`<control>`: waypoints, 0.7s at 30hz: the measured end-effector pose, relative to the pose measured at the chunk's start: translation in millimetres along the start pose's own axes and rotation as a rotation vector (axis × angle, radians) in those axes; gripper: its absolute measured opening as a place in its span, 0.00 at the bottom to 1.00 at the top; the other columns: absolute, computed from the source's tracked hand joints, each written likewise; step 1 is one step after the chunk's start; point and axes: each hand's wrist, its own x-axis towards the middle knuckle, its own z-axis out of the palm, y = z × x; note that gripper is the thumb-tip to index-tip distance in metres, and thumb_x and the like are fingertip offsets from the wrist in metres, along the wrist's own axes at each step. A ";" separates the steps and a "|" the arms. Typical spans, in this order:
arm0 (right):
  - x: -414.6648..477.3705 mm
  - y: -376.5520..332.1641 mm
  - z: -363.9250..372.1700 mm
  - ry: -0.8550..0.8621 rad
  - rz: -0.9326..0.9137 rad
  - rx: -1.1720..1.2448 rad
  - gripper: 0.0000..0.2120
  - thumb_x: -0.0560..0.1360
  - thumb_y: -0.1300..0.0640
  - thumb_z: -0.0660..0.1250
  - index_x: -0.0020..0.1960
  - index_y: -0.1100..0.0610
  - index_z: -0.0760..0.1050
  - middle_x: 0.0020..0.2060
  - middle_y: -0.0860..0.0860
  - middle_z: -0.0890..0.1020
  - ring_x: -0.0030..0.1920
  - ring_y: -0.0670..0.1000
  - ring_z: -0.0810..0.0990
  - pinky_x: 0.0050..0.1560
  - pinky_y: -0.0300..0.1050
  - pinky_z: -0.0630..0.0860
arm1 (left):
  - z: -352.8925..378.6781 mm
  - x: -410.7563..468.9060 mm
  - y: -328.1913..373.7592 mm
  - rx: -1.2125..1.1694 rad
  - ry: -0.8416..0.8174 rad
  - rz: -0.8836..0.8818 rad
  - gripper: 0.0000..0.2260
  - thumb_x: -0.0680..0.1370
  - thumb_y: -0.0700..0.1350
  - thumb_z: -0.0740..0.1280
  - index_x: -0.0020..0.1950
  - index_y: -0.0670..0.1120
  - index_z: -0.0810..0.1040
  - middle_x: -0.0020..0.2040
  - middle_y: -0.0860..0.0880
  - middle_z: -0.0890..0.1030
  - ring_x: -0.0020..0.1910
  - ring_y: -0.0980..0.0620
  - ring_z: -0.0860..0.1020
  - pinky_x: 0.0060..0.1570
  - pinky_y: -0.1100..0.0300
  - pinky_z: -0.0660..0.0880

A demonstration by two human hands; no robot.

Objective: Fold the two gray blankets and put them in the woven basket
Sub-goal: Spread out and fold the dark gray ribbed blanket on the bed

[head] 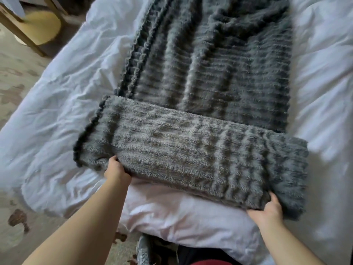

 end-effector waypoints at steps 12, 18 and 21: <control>-92.9 7.4 -55.9 -0.051 -0.253 -0.012 0.14 0.81 0.57 0.52 0.47 0.50 0.76 0.56 0.50 0.80 0.56 0.52 0.78 0.47 0.42 0.78 | -65.9 -70.3 22.7 0.058 0.099 0.165 0.05 0.71 0.42 0.63 0.45 0.44 0.72 0.43 0.46 0.75 0.41 0.45 0.74 0.46 0.48 0.76; -122.6 45.3 -122.7 -0.042 -0.293 0.010 0.10 0.78 0.57 0.59 0.45 0.49 0.77 0.35 0.45 0.84 0.58 0.53 0.79 0.58 0.49 0.76 | -149.3 -73.7 25.8 0.084 -0.007 0.156 0.02 0.71 0.40 0.63 0.41 0.42 0.72 0.44 0.45 0.77 0.41 0.45 0.76 0.43 0.51 0.75; -136.6 85.9 -158.7 0.030 -0.282 0.043 0.10 0.77 0.54 0.61 0.53 0.51 0.79 0.48 0.50 0.84 0.50 0.52 0.81 0.52 0.47 0.80 | -202.1 -71.9 16.4 0.151 0.034 0.130 0.04 0.71 0.42 0.65 0.42 0.42 0.74 0.45 0.45 0.77 0.41 0.45 0.76 0.43 0.52 0.74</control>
